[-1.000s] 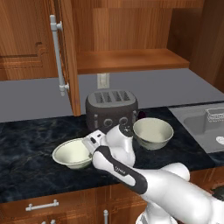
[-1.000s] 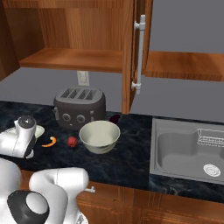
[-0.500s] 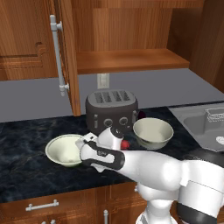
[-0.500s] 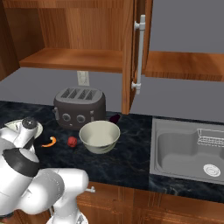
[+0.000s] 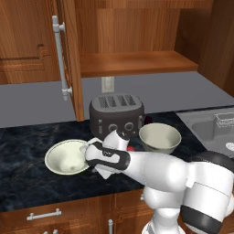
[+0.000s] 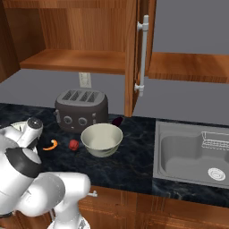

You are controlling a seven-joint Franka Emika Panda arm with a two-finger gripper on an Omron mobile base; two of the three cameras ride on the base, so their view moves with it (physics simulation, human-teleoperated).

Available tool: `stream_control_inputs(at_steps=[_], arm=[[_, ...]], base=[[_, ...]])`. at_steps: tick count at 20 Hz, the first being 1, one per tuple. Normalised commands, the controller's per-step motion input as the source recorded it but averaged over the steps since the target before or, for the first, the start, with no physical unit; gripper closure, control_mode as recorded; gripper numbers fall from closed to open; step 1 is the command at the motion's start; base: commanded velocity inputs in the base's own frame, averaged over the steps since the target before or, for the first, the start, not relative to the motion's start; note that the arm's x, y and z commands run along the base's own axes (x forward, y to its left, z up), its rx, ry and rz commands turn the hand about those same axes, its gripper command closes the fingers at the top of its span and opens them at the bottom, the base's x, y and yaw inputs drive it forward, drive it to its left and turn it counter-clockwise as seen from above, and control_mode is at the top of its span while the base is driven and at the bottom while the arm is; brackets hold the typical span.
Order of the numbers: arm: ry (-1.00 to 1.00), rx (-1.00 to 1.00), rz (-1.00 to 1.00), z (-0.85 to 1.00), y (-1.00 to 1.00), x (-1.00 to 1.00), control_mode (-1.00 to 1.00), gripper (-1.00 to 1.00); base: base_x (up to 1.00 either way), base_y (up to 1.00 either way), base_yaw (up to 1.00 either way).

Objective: Pick both bowls and place them on the counter. Then place the bell pepper in one bowl and place the shrimp in the other bowl.

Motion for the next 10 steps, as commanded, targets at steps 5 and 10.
stream_control_inputs(at_steps=[5, 10], arm=[[0.0, 0.0, -0.05, 0.27, 0.0, -0.18, -1.0, -1.0], [0.0, 0.0, -0.07, 0.42, -0.05, -0.18, -1.0, -1.0]], base=[[0.0, 0.0, 0.0], [0.0, 0.0, 0.0]])
